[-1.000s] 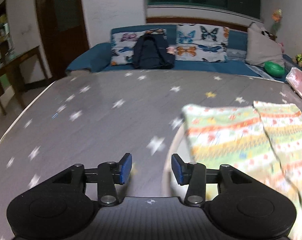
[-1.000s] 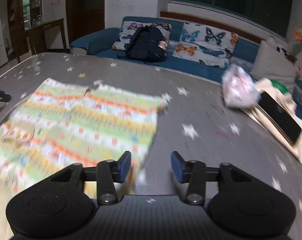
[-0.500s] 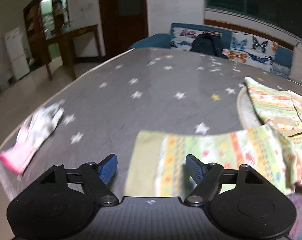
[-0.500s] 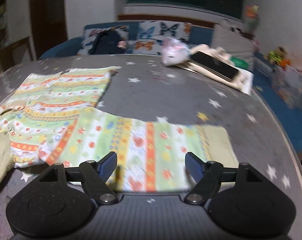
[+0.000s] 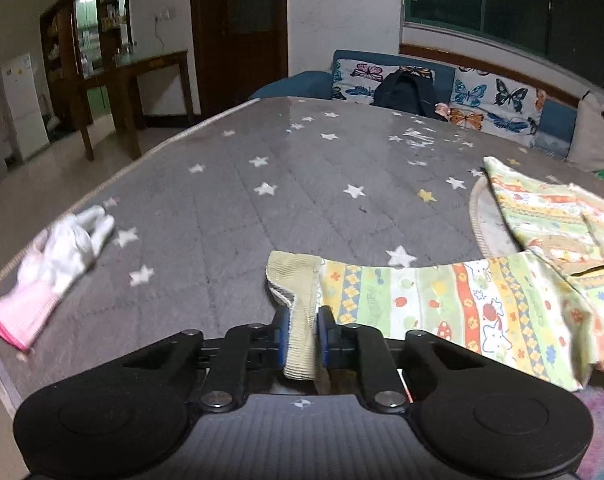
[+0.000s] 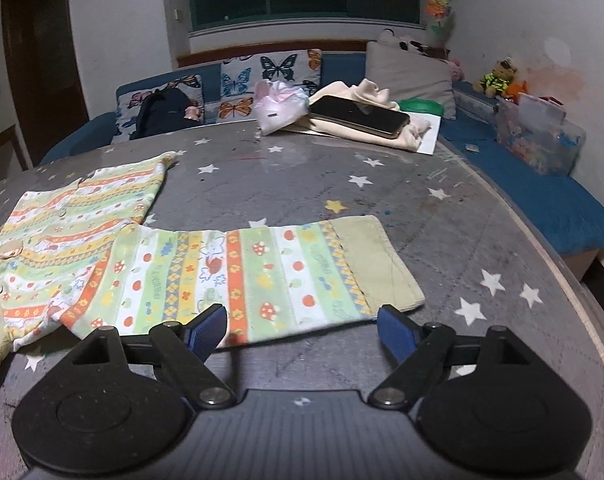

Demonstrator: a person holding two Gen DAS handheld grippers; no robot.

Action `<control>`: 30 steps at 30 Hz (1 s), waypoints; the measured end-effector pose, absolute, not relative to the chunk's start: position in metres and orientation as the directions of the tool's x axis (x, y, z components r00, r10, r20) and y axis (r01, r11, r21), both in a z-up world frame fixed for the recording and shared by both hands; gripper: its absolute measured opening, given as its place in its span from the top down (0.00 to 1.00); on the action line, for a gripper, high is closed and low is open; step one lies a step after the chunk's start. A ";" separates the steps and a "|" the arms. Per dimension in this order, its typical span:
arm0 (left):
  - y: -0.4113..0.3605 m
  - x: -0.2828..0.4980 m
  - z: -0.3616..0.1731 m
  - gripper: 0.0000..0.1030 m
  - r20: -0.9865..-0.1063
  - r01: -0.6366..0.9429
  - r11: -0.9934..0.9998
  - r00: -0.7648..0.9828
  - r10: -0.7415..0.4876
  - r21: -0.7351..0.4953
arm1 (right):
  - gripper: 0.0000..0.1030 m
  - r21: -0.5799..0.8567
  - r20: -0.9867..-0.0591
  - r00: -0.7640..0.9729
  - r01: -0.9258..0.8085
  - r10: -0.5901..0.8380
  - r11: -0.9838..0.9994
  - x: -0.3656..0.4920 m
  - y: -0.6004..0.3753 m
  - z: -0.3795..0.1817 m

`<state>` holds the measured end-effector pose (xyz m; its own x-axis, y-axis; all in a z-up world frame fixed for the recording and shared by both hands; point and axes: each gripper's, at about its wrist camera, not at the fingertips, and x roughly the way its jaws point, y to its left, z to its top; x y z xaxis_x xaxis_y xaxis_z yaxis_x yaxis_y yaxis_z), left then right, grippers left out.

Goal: Fold clothes
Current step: 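Stretch the sleeve flat on the table with both grippers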

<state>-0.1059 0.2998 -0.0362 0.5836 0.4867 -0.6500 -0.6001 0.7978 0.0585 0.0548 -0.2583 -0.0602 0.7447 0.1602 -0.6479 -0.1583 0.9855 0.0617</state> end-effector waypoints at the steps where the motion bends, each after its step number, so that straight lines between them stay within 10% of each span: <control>1: 0.301 -0.102 -0.037 0.86 -0.646 -0.598 0.797 0.577 0.500 0.083 | 0.18 0.062 -0.647 0.746 -0.154 0.157 0.986 0.055 -0.259 -0.060; 21: 0.326 -0.056 -0.050 0.81 -0.574 -0.551 0.757 0.511 0.639 0.352 | 0.22 0.049 -0.656 0.748 -0.089 0.099 0.995 0.080 -0.269 -0.067; 30: 0.324 -0.051 -0.056 0.80 -0.552 -0.547 0.738 0.501 0.667 0.395 | 0.52 0.011 -0.657 0.752 -0.044 0.041 0.999 0.092 -0.269 -0.073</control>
